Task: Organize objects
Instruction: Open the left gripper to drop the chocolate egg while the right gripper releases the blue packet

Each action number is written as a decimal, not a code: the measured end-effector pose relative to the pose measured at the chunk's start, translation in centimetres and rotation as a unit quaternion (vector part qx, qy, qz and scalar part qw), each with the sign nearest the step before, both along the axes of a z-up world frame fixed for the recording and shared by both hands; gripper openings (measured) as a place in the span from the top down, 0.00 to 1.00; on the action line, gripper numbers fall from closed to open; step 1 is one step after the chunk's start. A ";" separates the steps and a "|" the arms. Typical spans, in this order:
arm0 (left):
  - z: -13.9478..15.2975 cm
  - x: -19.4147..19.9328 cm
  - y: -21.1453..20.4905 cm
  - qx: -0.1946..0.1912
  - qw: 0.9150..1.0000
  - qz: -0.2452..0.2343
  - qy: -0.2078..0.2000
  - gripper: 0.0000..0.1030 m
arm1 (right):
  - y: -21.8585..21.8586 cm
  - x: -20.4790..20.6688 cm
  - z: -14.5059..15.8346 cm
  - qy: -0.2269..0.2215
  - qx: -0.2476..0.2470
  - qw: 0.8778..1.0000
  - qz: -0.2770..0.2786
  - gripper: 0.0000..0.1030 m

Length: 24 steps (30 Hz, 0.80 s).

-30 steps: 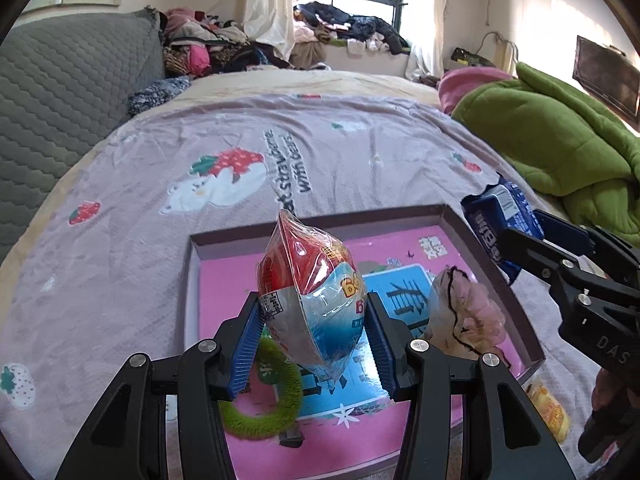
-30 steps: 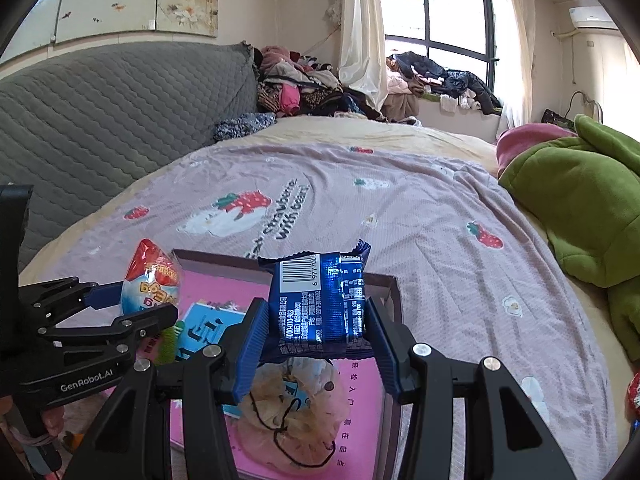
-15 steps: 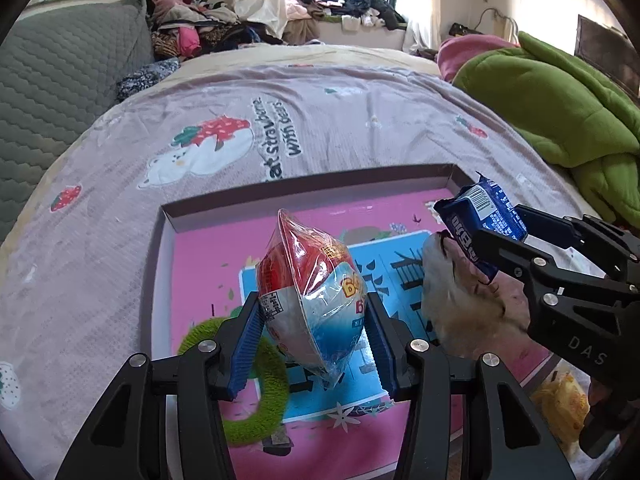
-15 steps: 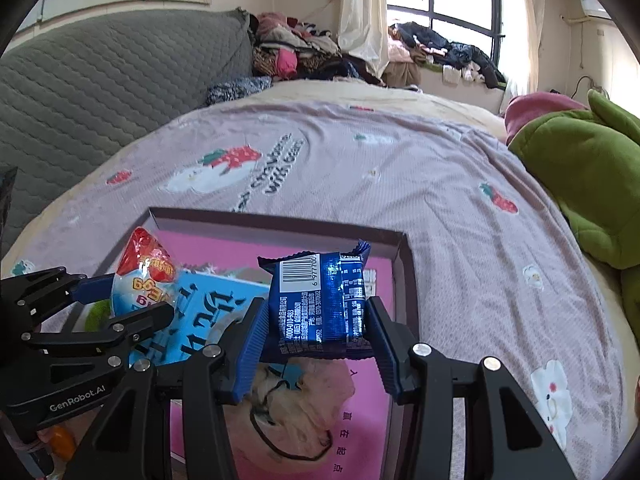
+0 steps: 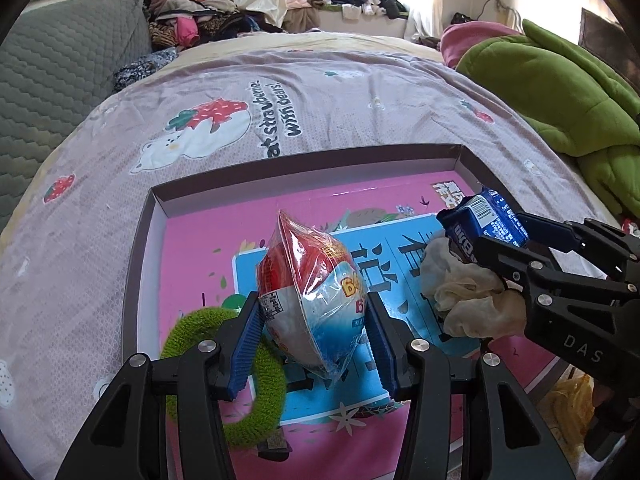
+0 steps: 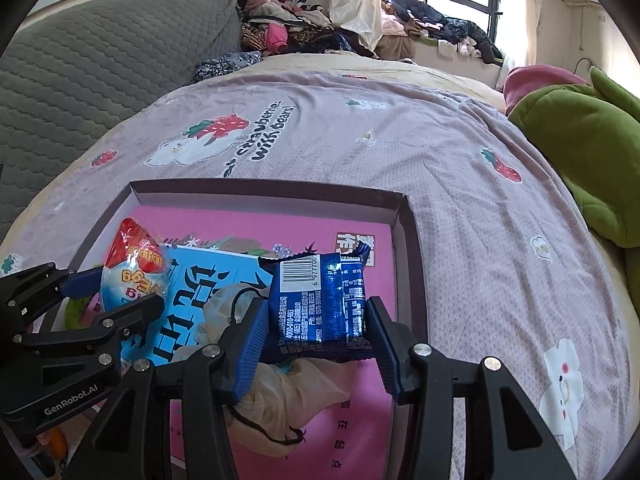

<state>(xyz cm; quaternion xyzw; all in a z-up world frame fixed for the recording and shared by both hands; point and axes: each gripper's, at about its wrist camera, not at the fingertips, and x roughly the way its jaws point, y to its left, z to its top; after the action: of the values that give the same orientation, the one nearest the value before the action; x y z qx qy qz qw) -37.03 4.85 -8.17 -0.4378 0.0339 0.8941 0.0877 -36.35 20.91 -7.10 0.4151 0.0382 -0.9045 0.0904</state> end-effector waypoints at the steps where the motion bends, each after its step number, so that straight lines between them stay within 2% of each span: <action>1: 0.0 0.0 0.0 0.000 1.000 0.000 0.000 0.50 | 0.0 0.0 0.0 0.000 0.000 1.000 -0.001 0.51; 14: 0.1 -0.1 -0.4 0.008 1.000 -0.003 -0.009 0.50 | 0.6 -0.2 0.0 -0.006 -0.011 1.000 -0.011 0.49; 19: 0.3 -0.1 -0.7 0.021 1.000 -0.003 -0.014 0.49 | 0.6 0.1 0.5 0.001 -0.011 1.000 -0.009 0.49; 24: 0.9 0.1 -0.6 0.018 1.000 -0.004 -0.009 0.48 | 0.5 0.5 1.5 0.012 -0.012 1.000 -0.008 0.47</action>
<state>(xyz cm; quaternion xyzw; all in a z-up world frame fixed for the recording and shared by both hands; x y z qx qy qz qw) -36.89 4.23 -7.29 -0.4440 0.0184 0.8903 0.0996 -35.86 21.38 -5.63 0.4030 0.0251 -0.9107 0.0872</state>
